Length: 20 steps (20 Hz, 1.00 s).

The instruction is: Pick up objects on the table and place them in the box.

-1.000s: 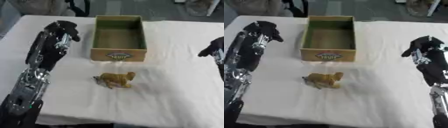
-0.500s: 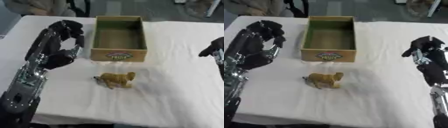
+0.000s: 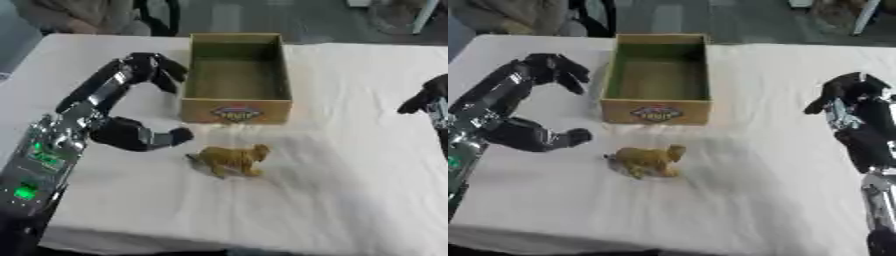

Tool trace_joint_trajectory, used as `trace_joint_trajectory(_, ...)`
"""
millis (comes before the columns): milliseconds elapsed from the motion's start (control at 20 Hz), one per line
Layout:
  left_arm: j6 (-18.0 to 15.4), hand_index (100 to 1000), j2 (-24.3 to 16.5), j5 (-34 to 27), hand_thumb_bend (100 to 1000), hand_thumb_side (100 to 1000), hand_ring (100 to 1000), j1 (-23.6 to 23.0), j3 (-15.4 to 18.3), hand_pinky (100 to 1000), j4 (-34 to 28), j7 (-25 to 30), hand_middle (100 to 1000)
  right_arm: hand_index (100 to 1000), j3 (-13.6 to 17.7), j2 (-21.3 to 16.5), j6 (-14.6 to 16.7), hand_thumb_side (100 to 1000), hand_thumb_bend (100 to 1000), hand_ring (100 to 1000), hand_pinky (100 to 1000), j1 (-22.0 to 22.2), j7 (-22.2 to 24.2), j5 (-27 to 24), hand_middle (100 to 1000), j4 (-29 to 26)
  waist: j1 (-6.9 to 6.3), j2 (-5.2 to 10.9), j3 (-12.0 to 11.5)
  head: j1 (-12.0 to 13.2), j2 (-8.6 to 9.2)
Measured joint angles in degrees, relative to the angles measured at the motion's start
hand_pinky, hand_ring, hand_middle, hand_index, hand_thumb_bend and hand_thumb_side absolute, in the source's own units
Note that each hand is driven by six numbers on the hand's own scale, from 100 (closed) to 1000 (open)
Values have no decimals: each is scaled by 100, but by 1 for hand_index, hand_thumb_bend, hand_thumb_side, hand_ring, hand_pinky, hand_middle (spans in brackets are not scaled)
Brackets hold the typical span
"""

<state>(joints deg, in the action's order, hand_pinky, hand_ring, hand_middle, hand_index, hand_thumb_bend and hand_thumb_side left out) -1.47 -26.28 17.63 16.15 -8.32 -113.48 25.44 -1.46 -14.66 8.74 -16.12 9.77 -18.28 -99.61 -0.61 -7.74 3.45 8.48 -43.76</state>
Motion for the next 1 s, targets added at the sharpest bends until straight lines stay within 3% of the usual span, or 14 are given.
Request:
trace_joint_trajectory(250,130,784,61,386,550,208,593,247,-298,645,148,353,634,506,0,0,0,165,100,404,451,2,0,2,279,20,11,0,8,31,0)
trace_joint_trajectory(600,211,780,306,1033,554,175,601,514,-665,647,564,445,635,506,-3,0,-1,164,100,404,451,4,4,3,280,34,16,1,45,83,-1)
trace_joint_trajectory(1000,36,758,588,1640,521,179,567,715,-1025,626,1128,487,597,506,-7,1,-15,165,100,404,451,3,21,3,279,35,22,13,55,109,-1)
